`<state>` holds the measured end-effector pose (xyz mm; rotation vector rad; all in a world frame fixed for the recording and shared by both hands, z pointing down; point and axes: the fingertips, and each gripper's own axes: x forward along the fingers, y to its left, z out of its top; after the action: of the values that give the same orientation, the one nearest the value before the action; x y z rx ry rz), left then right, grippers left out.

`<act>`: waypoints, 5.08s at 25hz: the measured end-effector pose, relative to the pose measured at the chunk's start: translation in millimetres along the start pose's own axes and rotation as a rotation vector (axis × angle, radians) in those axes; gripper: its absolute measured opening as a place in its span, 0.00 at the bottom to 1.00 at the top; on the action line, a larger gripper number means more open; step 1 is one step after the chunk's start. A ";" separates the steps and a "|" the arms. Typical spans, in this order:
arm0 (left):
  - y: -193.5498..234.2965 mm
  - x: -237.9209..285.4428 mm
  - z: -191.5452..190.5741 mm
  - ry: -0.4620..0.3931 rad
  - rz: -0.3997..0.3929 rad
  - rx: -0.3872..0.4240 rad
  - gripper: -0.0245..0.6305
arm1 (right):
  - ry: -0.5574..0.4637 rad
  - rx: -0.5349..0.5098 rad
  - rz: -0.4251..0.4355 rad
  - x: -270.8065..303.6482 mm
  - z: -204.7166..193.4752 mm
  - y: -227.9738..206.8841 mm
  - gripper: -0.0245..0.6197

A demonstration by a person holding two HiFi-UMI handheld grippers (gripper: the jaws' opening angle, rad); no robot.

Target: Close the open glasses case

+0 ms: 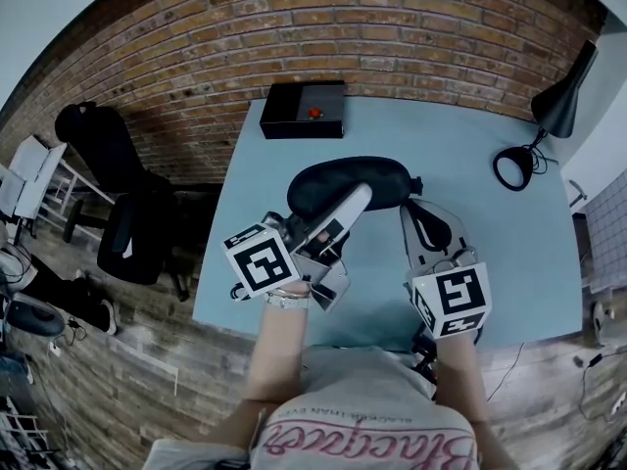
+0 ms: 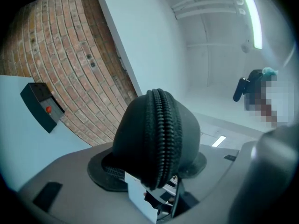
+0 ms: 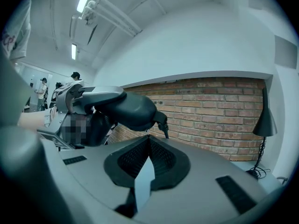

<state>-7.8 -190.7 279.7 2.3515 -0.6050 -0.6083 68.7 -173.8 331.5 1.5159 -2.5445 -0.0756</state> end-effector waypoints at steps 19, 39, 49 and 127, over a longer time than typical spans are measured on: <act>-21.6 -8.4 -11.9 0.155 -0.143 0.194 0.43 | -0.104 -0.172 0.027 -12.2 27.6 -5.6 0.07; -30.3 -20.2 -32.2 0.398 -0.156 0.527 0.43 | -0.031 -0.564 0.116 -19.5 6.8 8.6 0.07; -35.4 -14.5 -48.4 0.517 -0.121 0.750 0.43 | -0.001 -0.653 0.087 -21.4 -0.9 3.6 0.07; 15.1 11.9 -88.2 0.749 0.240 1.142 0.41 | -0.029 -0.619 -0.049 -20.8 26.8 -16.6 0.07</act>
<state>46.6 -167.8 347.9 3.0923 -0.9843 0.9766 88.0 -164.7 300.3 1.3180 -2.1917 -0.8097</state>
